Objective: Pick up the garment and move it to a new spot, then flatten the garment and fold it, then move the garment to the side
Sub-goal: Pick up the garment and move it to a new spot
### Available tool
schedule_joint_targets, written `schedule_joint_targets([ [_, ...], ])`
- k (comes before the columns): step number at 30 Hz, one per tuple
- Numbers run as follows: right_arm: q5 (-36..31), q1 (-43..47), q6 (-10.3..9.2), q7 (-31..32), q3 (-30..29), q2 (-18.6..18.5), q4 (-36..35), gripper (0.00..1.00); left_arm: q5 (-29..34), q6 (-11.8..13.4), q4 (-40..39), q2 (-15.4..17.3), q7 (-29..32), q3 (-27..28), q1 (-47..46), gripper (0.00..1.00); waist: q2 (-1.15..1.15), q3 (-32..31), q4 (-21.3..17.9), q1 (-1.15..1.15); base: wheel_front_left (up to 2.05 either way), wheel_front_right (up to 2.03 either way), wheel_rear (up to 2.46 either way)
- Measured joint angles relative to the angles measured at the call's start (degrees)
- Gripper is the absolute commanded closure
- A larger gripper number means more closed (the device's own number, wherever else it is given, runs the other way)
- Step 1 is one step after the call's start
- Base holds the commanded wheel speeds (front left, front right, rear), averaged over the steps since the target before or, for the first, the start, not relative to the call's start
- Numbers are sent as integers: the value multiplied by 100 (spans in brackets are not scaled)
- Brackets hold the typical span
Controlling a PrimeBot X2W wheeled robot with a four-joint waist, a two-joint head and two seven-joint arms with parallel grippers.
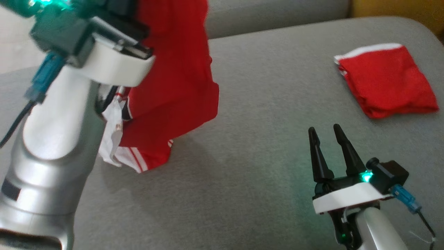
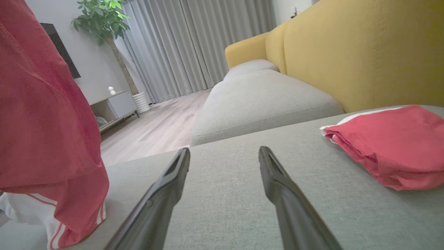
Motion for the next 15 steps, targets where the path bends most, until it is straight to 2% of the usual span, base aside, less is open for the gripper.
schedule_joint_targets([
  [5,124,-134,0,1,148,-1,-82,0,0,-5,56,-2,146,-479,-429,100,0,229,-395,0,0,0,0],
  [8,244,-306,0,0,302,-2,-207,0,-1,-41,353,21,194,-772,-751,100,0,413,-670,0,0,0,0],
  [15,541,-594,0,0,858,-3,-590,0,-208,-48,1870,446,275,-1907,-1623,100,0,903,-1420,1,0,0,0],
])
